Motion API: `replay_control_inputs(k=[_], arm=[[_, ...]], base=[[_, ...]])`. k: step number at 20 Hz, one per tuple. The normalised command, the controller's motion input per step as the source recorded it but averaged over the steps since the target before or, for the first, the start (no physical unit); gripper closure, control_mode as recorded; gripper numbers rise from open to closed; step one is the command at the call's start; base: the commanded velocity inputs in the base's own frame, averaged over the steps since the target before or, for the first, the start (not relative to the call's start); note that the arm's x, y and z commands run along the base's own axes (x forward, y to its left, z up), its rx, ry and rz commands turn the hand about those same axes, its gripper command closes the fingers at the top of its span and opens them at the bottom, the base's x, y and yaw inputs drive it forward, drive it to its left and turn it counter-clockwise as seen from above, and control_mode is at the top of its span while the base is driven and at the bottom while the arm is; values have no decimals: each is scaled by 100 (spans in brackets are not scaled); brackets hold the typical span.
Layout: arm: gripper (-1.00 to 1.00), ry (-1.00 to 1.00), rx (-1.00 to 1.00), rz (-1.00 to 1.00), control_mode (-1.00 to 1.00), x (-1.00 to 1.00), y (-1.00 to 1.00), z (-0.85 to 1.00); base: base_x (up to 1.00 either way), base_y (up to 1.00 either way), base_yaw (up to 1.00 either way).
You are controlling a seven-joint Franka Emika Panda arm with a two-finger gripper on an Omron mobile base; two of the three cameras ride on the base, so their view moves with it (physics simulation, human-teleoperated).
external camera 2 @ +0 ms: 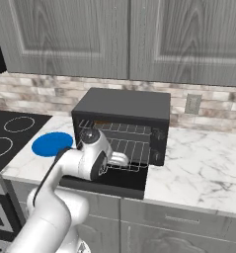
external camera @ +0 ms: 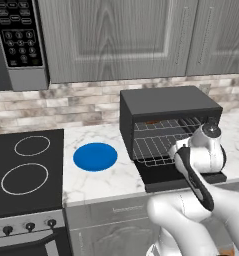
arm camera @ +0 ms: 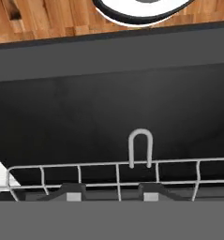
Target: Open the toaster oven door. Place the hotdog bun on the top rack in the toaster oven and place the steak on the bottom rack.
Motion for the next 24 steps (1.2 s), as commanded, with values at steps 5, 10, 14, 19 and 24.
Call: replay_control_inputs(k=[5,10,14,19,24], arm=[[-100,4,0,0,-100,-27,0,100],[-100,13,0,-1,-100,-43,1,100],[-100,6,0,-1,-100,-57,3,65],[-100,0,0,0,-100,-39,0,9],[-100,1,0,0,-100,-4,0,0]], base=[[0,0,0],[0,0,0],[0,0,0],[0,0,0],[0,0,0]])
